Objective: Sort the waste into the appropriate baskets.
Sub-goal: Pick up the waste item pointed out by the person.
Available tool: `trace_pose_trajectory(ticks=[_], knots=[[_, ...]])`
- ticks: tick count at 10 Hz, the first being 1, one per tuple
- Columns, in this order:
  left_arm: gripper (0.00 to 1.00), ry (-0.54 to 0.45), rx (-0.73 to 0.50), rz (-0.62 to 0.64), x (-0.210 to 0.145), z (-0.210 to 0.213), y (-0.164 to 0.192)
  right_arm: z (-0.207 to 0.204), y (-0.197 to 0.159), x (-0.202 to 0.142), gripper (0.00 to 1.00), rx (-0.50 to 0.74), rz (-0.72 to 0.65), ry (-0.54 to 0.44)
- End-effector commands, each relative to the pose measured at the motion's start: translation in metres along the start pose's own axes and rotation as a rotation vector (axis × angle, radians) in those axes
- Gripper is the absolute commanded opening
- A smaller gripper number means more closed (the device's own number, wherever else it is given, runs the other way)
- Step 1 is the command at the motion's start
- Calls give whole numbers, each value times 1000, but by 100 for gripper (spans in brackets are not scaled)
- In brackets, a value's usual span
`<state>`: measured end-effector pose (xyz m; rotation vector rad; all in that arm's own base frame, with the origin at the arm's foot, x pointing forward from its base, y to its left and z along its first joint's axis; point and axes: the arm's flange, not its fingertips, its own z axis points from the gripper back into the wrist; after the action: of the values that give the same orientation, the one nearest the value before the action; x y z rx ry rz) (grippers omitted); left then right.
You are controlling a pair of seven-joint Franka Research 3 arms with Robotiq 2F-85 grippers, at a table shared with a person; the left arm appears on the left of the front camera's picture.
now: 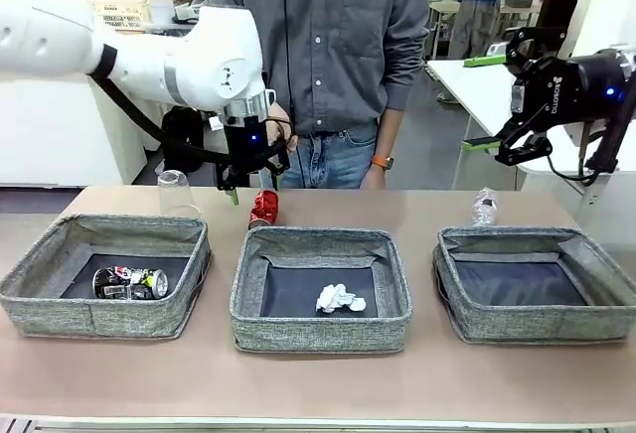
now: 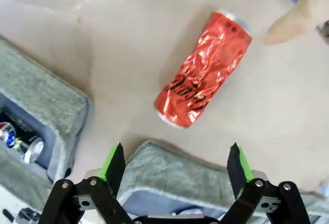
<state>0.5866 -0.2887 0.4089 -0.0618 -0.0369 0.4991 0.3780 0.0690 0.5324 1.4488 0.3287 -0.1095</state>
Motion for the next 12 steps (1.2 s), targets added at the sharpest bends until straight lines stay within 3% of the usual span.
trace_pose_trajectory(ticks=[1, 3, 5, 12], knots=[[100, -134, 13, -60, 5, -13, -10, 2, 2, 0, 100, -5, 10, 8], [100, -183, 18, -231, 4, -33, -14, 2, 2, 0, 100, -5, 10, 8], [100, -122, 4, -321, 13, -48, -16, 2, 2, 0, 100, -5, 10, 8], [100, -99, -4, -361, 22, -81, -20, 2, 2, 0, 100, -5, 10, 8]])
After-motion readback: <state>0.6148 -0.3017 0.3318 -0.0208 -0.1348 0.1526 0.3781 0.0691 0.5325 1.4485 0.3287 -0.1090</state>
